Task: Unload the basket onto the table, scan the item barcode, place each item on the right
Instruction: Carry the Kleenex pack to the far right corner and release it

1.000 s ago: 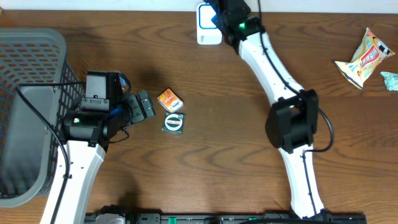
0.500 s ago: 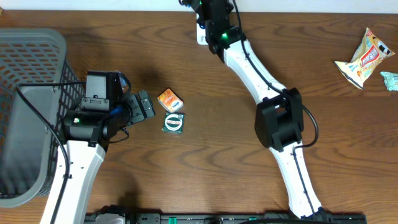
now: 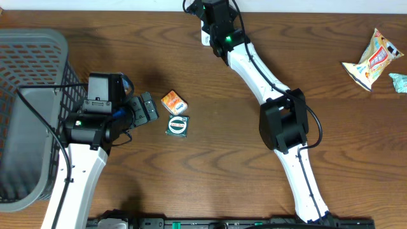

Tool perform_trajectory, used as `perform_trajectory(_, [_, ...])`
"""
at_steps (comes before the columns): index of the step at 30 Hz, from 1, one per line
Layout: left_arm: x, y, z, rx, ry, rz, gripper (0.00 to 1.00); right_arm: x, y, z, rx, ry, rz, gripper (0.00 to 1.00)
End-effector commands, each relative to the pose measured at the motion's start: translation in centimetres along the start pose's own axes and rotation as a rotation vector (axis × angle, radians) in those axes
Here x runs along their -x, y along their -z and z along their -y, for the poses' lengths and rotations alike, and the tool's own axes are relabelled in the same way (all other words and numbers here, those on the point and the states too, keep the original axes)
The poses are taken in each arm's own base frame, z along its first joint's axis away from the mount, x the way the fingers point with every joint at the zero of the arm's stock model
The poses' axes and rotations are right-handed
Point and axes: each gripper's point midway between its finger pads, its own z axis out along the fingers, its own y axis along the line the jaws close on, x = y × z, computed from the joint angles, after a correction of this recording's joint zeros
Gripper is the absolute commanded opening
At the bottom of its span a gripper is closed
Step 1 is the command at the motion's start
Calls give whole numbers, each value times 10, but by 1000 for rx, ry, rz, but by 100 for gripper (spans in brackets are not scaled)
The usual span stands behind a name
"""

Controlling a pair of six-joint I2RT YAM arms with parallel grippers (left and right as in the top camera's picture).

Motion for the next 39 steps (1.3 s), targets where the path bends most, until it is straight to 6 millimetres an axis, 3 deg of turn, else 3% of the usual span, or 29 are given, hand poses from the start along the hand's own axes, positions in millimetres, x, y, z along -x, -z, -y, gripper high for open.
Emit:
perform_trajectory(1, [4,2,-3,12,2,11,98,4,18,48,-41,-212,14,1])
perform_trajectory(6, [4,2,-3,12,2,11,98,-28,31,100,-70,-305,-61,1])
perform_trajectory(7, [4,2,-2,12,2,12,98,-52,36,121,-77,-316,-116,1])
perform_trajectory(9, [4,2,-3,12,2,11,98,-83,41,143,-82,-325,-189,1])
perform_trajectory(11, [4,2,-2,12,2,12,98,-115,45,159,-86,-334,-266,1])
perform_trajectory(15, [4,2,-3,12,2,11,98,-208,57,188,-125,-368,-510,1])
perform_trajectory(19, [4,2,-2,12,2,12,98,-299,81,206,-133,-445,-733,1])
perform_trajectory(26, [4,2,-3,13,2,12,98,-408,126,234,-207,-702,-945,3])
perform_trajectory(29, [4,2,-3,13,2,11,98,-434,136,237,-169,-779,-961,9])
perform_trajectory(34, [4,2,-2,12,2,12,98,-444,133,227,-34,-908,-891,20])
perform_trajectory(37, [4,2,-2,12,2,12,98,-449,133,224,-10,-938,-877,55])
perform_trajectory(39, [4,2,-2,12,2,12,98,-453,133,222,-6,-940,-884,72])
